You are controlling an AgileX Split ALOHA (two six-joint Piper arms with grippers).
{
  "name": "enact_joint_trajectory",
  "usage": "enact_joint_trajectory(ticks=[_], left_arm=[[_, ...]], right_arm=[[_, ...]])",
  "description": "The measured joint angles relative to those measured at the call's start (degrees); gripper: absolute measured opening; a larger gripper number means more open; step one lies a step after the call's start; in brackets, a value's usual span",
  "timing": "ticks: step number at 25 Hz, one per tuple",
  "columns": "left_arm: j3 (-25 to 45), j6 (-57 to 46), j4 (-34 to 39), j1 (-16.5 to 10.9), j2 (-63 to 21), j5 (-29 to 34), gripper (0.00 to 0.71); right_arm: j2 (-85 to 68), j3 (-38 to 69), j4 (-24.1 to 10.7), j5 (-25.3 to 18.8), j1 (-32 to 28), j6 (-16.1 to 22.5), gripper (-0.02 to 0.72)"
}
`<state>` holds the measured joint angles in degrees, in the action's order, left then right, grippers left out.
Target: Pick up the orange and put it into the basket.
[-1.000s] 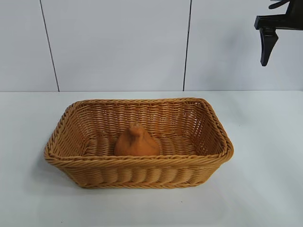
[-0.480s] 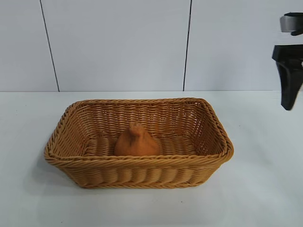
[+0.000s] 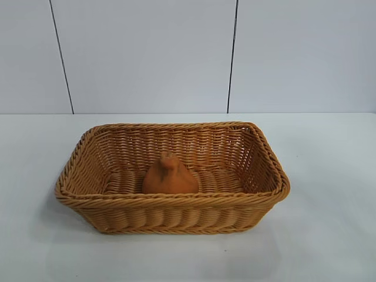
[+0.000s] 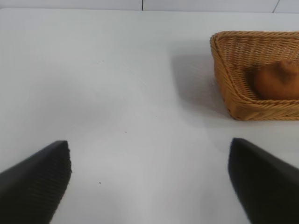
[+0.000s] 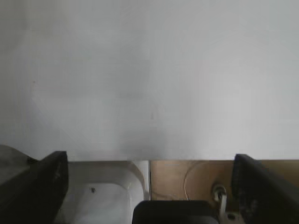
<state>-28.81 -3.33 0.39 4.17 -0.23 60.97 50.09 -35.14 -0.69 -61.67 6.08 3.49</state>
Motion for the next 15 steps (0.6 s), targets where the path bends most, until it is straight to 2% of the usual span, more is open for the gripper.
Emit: enact_joint_trajectory(ticks=[3,10,15], left_arm=[[0.0,0.0,0.0,0.0,0.0,0.0,0.648],[0.0,0.0,0.0,0.0,0.0,0.0,0.648],[0.0,0.0,0.0,0.0,0.0,0.0,0.648]], right_arm=[[-10.4,4.5,0.0,3.7,0.0,0.0,0.652],[-29.3,7.0,0.0,3.2,0.0,-0.1,0.652],[-35.4,7.0,0.1,3.2,0.0,-0.1,0.652]])
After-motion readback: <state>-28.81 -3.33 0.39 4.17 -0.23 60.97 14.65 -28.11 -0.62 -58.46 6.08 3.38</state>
